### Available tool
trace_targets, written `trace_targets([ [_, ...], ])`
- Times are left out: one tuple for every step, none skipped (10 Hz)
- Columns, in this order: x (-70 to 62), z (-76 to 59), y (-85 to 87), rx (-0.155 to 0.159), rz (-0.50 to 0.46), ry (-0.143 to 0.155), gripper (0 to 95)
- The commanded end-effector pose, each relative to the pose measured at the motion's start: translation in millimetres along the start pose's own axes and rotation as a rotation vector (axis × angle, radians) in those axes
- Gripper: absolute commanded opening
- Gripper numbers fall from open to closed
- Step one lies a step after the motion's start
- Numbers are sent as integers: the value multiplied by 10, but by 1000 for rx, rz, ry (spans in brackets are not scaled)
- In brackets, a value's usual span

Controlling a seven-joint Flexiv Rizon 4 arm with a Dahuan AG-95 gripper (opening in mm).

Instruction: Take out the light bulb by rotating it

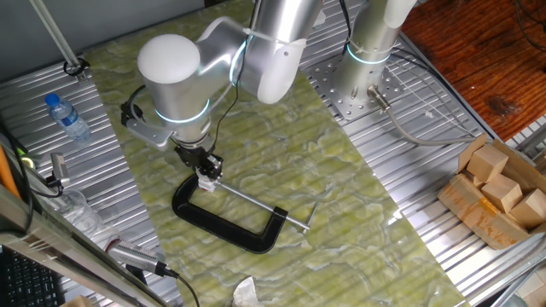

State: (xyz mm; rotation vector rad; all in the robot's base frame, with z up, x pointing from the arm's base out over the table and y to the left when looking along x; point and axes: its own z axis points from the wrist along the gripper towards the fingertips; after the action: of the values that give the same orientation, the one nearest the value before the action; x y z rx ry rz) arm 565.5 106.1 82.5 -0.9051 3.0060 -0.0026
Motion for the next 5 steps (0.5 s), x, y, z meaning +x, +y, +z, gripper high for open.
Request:
trace_targets([
  [4, -4, -4, 5, -103, 8, 0],
  [4, -5, -4, -2, -164, 7, 0],
  [4, -5, -4, -2, -200, 7, 0],
  [4, -5, -4, 1, -280, 9, 0],
  [5, -5, -4, 1, -317, 9, 0],
])
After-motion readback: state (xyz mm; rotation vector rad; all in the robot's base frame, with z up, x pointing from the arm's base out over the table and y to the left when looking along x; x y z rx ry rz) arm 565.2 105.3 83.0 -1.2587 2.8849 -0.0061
